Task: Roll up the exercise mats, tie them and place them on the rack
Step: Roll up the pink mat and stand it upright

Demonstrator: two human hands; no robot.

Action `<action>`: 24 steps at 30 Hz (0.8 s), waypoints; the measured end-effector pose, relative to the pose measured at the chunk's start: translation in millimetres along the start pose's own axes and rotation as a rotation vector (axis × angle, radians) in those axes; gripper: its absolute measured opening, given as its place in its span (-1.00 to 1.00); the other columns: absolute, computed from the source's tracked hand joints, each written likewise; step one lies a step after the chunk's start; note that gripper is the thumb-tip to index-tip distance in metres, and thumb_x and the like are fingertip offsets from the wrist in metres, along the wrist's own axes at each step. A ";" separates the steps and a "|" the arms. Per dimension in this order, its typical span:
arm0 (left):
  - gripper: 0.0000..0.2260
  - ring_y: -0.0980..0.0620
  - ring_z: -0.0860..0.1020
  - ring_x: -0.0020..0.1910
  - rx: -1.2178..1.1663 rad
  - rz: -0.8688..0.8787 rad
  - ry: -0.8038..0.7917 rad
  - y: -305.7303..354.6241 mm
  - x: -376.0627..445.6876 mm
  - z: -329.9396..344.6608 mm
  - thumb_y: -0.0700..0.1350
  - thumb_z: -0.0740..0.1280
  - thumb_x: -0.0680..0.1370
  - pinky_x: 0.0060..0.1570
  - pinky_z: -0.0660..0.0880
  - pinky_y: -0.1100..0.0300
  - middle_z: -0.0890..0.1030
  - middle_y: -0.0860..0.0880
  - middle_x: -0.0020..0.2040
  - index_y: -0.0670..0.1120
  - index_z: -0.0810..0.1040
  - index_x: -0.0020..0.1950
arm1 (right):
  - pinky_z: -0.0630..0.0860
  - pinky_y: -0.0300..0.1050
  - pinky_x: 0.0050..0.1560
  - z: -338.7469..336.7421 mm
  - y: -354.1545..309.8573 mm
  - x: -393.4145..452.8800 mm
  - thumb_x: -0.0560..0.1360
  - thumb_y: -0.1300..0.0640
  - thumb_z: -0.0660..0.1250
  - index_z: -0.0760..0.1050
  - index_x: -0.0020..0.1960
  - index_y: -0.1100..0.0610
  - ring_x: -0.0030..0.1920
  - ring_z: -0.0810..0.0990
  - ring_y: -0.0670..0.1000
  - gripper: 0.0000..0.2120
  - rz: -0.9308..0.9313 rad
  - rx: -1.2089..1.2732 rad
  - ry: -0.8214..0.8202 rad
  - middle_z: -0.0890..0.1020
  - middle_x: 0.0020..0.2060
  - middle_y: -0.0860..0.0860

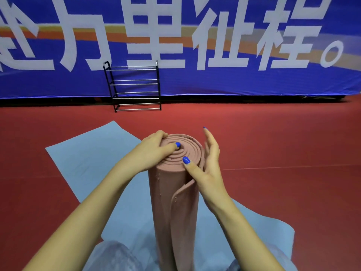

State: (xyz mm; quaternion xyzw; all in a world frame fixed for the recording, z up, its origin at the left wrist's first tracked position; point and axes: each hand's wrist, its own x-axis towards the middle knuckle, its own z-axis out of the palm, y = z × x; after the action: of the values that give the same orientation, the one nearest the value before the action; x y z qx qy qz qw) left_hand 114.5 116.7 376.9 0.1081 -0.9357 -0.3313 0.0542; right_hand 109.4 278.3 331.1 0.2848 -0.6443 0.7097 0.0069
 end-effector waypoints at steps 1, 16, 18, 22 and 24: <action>-0.43 0.04 0.42 0.17 -0.017 -0.012 -0.005 0.2 1.8 -1.6 0.23 0.30 0.49 0.09 0.34 0.14 0.46 -0.03 0.31 -0.07 0.37 0.38 | 0.23 -0.22 0.41 -0.8 0.7 -4.2 0.33 0.05 0.43 0.17 0.34 -0.28 0.40 0.19 -0.32 -0.30 0.113 0.126 0.012 0.21 0.43 -0.19; -0.56 -0.01 0.52 0.06 -0.275 -0.039 0.165 20.5 16.5 22.7 0.09 0.45 0.42 -0.04 0.36 0.19 0.59 -0.05 0.09 -0.12 0.54 0.20 | 0.59 0.20 -0.19 -0.6 -25.0 -32.0 0.56 0.22 0.20 0.21 -0.09 0.06 -0.39 0.61 0.13 -0.83 0.439 -0.179 0.111 0.58 -0.19 0.28; -0.62 -0.03 0.48 0.18 -0.255 -0.020 0.229 23.1 16.9 29.4 -0.02 0.38 0.52 0.07 0.35 0.20 0.54 -0.08 0.23 -0.10 0.48 0.30 | 0.61 0.02 -0.21 5.1 -18.9 -29.3 0.57 0.23 0.19 0.20 -0.07 0.02 -0.38 0.61 0.01 -0.82 0.417 -0.105 0.236 0.56 -0.24 0.18; -0.76 0.06 0.46 0.25 -0.248 0.177 0.223 23.3 15.2 31.6 -0.02 0.25 0.61 0.29 0.33 0.12 0.52 0.00 0.26 -0.08 0.54 0.21 | 0.49 -0.08 -0.22 6.8 -13.4 -31.9 0.56 0.21 0.22 0.24 0.16 0.02 -0.36 0.56 -0.02 -0.75 0.393 0.055 0.311 0.55 -0.39 0.01; -0.75 0.19 0.48 0.11 -0.341 0.275 0.219 19.5 12.7 33.0 -0.01 0.20 0.63 0.22 0.35 0.21 0.56 0.02 0.09 -0.11 0.60 0.04 | 0.50 -0.02 -0.11 7.4 -11.4 -33.3 0.48 0.13 0.31 0.07 0.33 -0.19 -0.31 0.60 0.02 -0.42 0.382 0.183 0.317 0.60 -0.38 0.01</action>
State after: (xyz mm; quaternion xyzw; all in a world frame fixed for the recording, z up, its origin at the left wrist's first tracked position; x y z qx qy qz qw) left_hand 93.1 148.5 364.0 0.0043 -0.8608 -0.4602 0.2174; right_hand 144.5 285.3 327.8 0.0427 -0.6106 0.7891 -0.0520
